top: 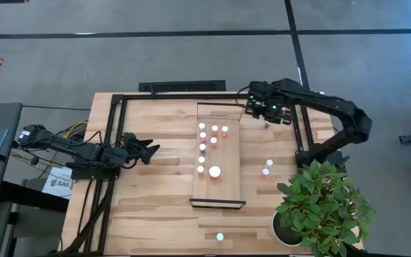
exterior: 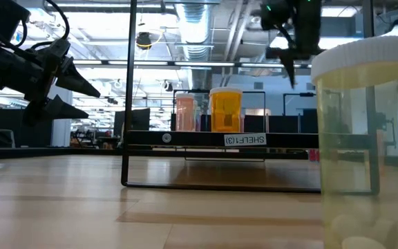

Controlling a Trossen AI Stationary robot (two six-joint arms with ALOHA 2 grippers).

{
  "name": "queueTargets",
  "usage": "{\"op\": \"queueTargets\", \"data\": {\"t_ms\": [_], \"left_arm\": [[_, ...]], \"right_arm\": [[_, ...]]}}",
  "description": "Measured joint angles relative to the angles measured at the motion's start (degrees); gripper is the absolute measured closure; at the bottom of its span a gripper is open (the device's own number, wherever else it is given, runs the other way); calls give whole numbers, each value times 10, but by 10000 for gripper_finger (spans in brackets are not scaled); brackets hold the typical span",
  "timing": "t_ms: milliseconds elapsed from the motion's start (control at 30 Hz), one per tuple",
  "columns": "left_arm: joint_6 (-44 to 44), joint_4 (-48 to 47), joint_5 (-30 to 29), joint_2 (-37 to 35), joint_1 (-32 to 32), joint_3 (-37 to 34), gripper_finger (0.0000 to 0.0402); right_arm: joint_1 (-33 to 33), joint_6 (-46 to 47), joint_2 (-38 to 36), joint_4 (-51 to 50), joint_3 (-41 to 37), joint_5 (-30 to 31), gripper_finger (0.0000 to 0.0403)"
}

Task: Pick and place medicine bottles onto shelf by color
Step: Put the blue pill bottle on the shelf

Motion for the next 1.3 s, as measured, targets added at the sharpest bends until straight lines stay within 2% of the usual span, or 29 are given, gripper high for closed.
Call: {"op": "queueTargets", "data": {"t_ms": [133, 267, 500, 767, 1000, 1300], "left_arm": [[0, 0, 0, 0, 0, 0, 99], [0, 0, 0, 0, 0, 0, 99], [0, 0, 0, 0, 0, 0, 99], [0, 1, 0, 0, 0, 0, 99], [0, 2, 0, 0, 0, 0, 99], [0, 2, 0, 0, 0, 0, 99]], "right_arm": [[-54, 8, -43, 65, -101, -43, 163], [-82, 18, -54, 104, -149, -43, 163], [-123, 19, 7, 115, -155, -33, 163], [-166, 15, 70, 139, -155, -70, 163], [-184, 15, 81, 146, -159, -70, 163], [-204, 20, 65, 214, -217, -81, 163]]}}
